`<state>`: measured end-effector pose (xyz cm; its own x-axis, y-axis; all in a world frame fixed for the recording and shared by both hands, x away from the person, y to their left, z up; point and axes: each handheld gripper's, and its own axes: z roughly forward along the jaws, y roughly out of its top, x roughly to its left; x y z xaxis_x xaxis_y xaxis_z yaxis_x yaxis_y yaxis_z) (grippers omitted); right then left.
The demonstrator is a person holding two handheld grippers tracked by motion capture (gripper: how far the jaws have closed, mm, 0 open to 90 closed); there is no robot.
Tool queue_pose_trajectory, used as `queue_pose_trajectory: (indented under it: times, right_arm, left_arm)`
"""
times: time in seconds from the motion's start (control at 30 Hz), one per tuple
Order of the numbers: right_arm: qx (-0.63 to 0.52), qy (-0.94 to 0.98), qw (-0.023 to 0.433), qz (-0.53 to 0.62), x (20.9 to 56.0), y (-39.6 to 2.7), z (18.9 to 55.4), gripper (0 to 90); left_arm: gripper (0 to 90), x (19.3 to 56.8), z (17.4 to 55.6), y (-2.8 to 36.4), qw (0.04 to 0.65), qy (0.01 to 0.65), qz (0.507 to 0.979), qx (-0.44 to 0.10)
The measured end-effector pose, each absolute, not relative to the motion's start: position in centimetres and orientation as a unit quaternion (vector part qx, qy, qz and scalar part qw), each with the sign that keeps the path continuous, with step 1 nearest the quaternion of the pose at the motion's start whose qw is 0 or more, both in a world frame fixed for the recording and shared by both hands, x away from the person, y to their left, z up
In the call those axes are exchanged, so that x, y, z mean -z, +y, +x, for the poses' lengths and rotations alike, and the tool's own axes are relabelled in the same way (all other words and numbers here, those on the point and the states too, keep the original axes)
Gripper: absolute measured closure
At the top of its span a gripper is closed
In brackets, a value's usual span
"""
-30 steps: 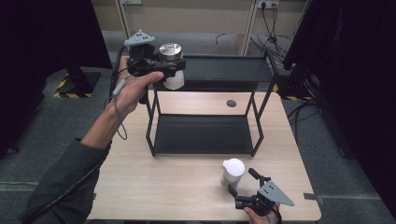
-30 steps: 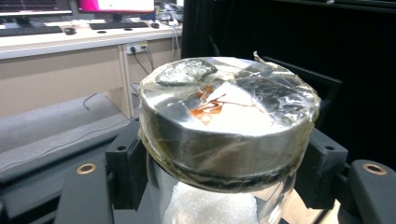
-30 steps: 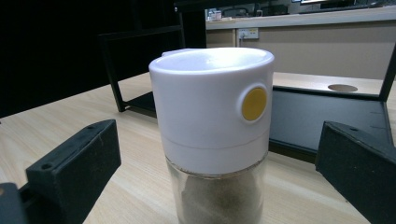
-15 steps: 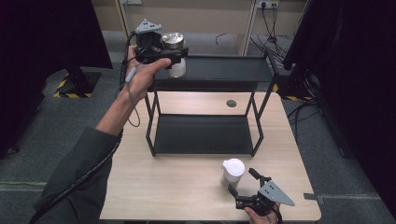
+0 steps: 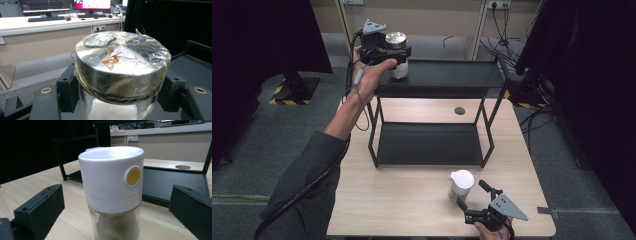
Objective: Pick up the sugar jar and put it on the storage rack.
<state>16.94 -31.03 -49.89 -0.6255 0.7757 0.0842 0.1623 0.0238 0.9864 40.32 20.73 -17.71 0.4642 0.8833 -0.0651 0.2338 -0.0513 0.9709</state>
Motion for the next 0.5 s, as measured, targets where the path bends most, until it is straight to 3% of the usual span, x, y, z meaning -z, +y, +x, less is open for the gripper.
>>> queue_pose_trajectory:
  times: [0.5]
  right_arm:
    - [-0.604,0.670,0.253,0.350,49.9,-31.0,17.0,0.4]
  left_arm:
    - [31.1,19.0,40.8,20.4,0.540,0.417,0.659,-0.315]
